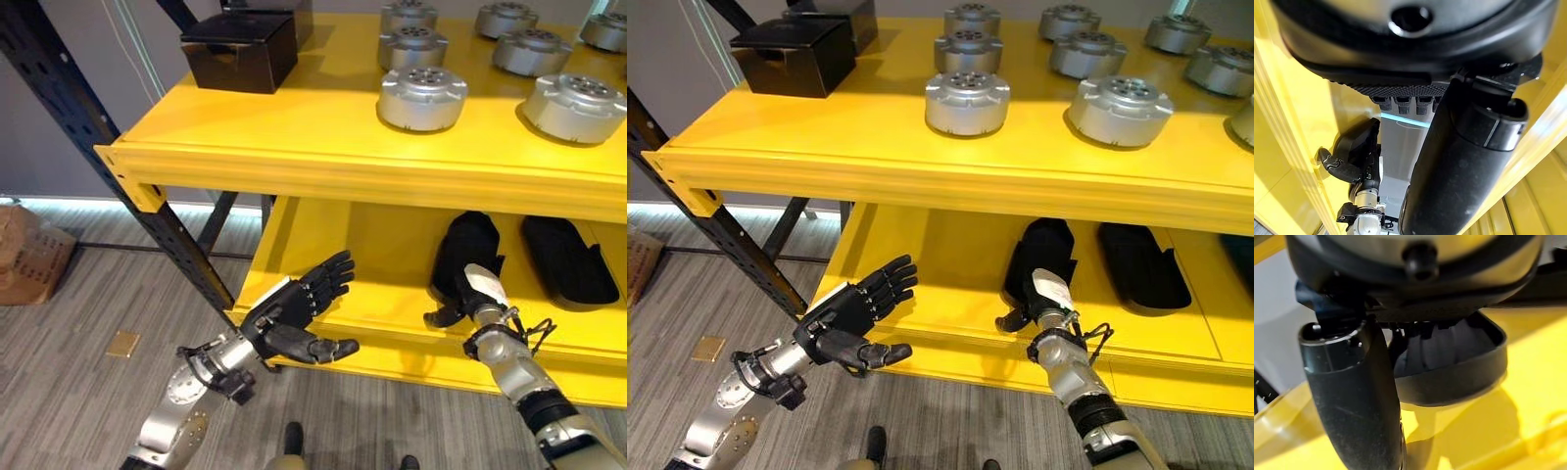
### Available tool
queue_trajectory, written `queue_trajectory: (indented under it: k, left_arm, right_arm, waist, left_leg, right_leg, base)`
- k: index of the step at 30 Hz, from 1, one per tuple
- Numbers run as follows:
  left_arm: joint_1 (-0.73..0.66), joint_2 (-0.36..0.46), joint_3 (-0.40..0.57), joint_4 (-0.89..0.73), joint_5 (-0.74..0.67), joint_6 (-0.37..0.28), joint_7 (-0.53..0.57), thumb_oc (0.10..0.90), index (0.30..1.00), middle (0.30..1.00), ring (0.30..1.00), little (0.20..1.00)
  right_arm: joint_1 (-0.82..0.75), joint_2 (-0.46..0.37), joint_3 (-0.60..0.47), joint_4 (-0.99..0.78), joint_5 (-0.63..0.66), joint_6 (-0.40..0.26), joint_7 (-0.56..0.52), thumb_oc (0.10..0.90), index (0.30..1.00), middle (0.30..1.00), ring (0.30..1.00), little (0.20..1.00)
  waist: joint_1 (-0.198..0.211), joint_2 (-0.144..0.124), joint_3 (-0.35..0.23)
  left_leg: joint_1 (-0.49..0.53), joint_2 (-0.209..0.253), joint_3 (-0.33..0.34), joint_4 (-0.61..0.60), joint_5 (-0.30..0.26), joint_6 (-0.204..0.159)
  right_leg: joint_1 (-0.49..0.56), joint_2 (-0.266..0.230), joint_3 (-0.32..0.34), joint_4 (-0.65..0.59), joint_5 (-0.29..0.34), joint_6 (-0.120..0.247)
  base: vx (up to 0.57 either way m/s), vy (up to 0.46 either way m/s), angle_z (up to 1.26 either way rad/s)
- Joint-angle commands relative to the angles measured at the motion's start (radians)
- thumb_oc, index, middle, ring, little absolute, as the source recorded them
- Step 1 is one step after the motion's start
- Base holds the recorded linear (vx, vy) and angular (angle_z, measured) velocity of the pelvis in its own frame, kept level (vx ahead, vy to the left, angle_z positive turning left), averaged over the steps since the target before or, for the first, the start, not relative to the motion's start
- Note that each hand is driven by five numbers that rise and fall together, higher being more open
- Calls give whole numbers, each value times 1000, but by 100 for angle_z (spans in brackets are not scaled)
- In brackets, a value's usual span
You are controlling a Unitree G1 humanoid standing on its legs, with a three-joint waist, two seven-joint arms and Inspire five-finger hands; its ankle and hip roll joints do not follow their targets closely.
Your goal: Move parts from the plastic box to the shelf.
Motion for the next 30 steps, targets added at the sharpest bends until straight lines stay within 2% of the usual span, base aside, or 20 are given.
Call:
queue_trajectory:
  k: [1, 7, 11, 14, 15, 18, 19, 21, 25, 26, 30]
  left_arm:
    - [-85, -8, 49, -105, -90, -101, -43, 900, 1000, 1000, 1000, 1000]
    - [-90, -1, 46, -109, -93, -89, -54, 900, 1000, 1000, 1000, 1000]
    - [-94, -1, 50, -105, -93, -83, -62, 900, 1000, 1000, 1000, 1000]
    - [-99, -10, 53, -103, -86, -74, -68, 900, 1000, 1000, 1000, 1000]
    - [-99, -10, 53, -103, -86, -74, -68, 900, 1000, 1000, 1000, 1000]
    - [-108, -19, 47, -103, -81, -64, -67, 900, 1000, 1000, 1000, 1000]
    - [-118, -24, 40, -101, -78, -58, -66, 900, 1000, 1000, 1000, 1000]
    - [-125, -26, 37, -98, -79, -55, -70, 900, 1000, 1000, 1000, 1000]
    - [-134, -29, 32, -92, -80, -53, -73, 900, 1000, 1000, 1000, 1000]
    - [-139, -31, 26, -90, -80, -50, -72, 900, 1000, 1000, 1000, 1000]
    - [-141, -34, 14, -87, -79, -57, -67, 900, 1000, 1000, 1000, 1000]
  right_arm:
    - [-72, -85, 37, 135, -150, 41, -5, 900, 1000, 1000, 1000, 1000]
    - [-122, -127, 78, 164, -195, 3, 51, 900, 1000, 1000, 1000, 1000]
    - [-133, -133, 92, 172, -156, 11, 108, 900, 1000, 1000, 1000, 1000]
    - [-142, -115, 99, 205, -100, 75, 164, 900, 1000, 1000, 1000, 1000]
    - [-143, -115, 99, 205, -100, 76, 164, 900, 1000, 1000, 1000, 1000]
    - [-154, -74, 79, 289, -9, 170, 203, 900, 1000, 1000, 1000, 1000]
    - [-167, -40, 63, 369, 13, 165, 199, 900, 1000, 1000, 1000, 1000]
    - [-178, -23, 58, 411, 30, 164, 204, 900, 1000, 1000, 1000, 1000]
    - [-191, 3, 49, 452, 55, 156, 190, 900, 1000, 1000, 1000, 1000]
    - [-193, 16, 47, 467, 85, 159, 141, 900, 1000, 1000, 1000, 1000]
    - [-193, 38, 34, 465, 129, 128, 106, 900, 1000, 1000, 1000, 1000]
  waist:
    - [37, -5, 22]
    - [50, -10, 21]
    - [53, -13, 21]
    - [58, -15, 23]
    - [58, -15, 24]
    - [65, -14, 25]
    - [72, -12, 26]
    - [77, -9, 26]
    - [83, -6, 26]
    - [85, -4, 24]
    - [85, -1, 24]
  left_leg:
    - [53, 39, 60, 9, -107, 4]
    - [49, 40, 54, 10, -104, 1]
    - [46, 41, 53, 12, -103, 0]
    - [48, 41, 51, 11, -103, -1]
    - [48, 41, 51, 11, -103, -1]
    - [48, 40, 49, 12, -103, 0]
    - [48, 38, 47, 12, -103, 2]
    - [49, 37, 44, 12, -104, 2]
    - [50, 37, 42, 11, -102, 3]
    - [52, 36, 42, 11, -102, 3]
    - [53, 35, 41, 11, -103, 5]
  right_leg:
    - [-55, -21, 23, 95, -56, -14]
    - [-50, -22, 14, 95, -57, -14]
    - [-49, -22, 12, 94, -58, -14]
    - [-47, -22, 8, 94, -58, -16]
    - [-47, -22, 8, 94, -58, -16]
    - [-43, -22, 5, 93, -58, -17]
    - [-41, -22, 3, 92, -58, -18]
    - [-39, -22, 0, 90, -57, -19]
    - [-36, -21, -2, 90, -56, -19]
    - [-34, -22, -4, 88, -54, -18]
    - [-33, -22, -3, 86, -53, -18]
  base:
    - [18, -18, 3]
    - [0, 0, 0]
    - [0, 0, 0]
    - [6, -7, 5]
    - [1, -2, 7]
    - [2, -3, 6]
    - [0, 0, 0]
    - [0, 0, 0]
    - [0, 0, 0]
    - [0, 0, 0]
    - [0, 0, 0]
